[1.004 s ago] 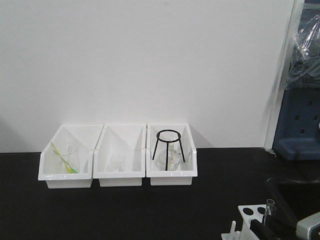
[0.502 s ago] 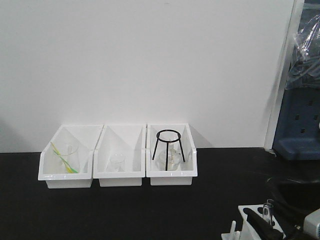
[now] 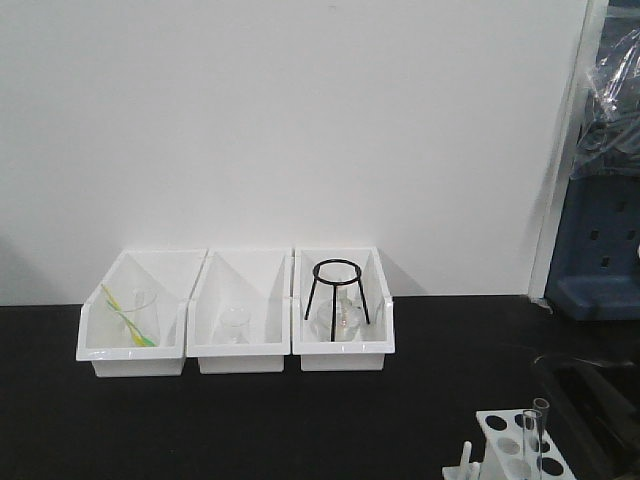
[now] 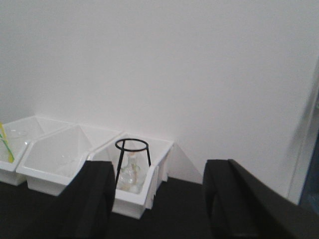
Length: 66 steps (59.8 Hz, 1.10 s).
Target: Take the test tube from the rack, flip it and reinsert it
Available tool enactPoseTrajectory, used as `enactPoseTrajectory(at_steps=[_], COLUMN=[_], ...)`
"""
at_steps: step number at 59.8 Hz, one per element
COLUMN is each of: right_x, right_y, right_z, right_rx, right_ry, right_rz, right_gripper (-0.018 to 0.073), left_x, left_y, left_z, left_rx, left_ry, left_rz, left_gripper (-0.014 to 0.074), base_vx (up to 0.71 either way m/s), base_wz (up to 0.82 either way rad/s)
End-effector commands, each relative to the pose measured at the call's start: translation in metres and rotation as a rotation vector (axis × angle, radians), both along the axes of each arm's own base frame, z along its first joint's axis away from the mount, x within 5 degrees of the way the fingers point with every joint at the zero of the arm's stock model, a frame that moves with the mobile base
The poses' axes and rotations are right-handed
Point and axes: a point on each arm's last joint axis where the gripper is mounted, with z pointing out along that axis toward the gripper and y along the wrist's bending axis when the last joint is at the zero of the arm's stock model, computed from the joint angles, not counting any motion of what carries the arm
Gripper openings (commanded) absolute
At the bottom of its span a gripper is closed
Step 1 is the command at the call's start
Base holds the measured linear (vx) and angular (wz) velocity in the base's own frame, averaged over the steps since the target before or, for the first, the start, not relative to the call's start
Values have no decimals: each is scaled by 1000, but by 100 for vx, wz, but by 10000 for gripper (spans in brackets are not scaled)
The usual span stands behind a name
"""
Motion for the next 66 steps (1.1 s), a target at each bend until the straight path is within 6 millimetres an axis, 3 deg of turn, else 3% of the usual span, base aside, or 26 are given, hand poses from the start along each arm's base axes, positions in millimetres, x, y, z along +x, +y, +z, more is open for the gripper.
enactPoseTrajectory(at_steps=[1,13,30,49,57,66], right_x=[-16,-53,-74,-82,-77,-69], right_y=[-2,-6,6,24,15,-18], right_z=[15,22,13,8,11,18], right_rx=[21,72,-38,7,-50,-38], right_ry=[6,71,170,237,184,100], right_rz=[-43,-131,-13,197,90,-281], right_gripper=[354,-16,-11,-12,-12,-12], left_x=[1,1,1,1,1,1], left_y=[-1,-1,-1,-1,-1,-1], left_z=[7,7,7,7,7,7], left_rx=[-2,-2,-2,-2,-2,-2], left_ry=[-82,-82,-82,-82,-82,-82], left_rz=[-12,-12,-12,-12,-12,-12], left_gripper=[-6,-6,-6,-6,-6,-6], base_vx=[0,0,0,0,0,0], base_wz=[0,0,0,0,0,0])
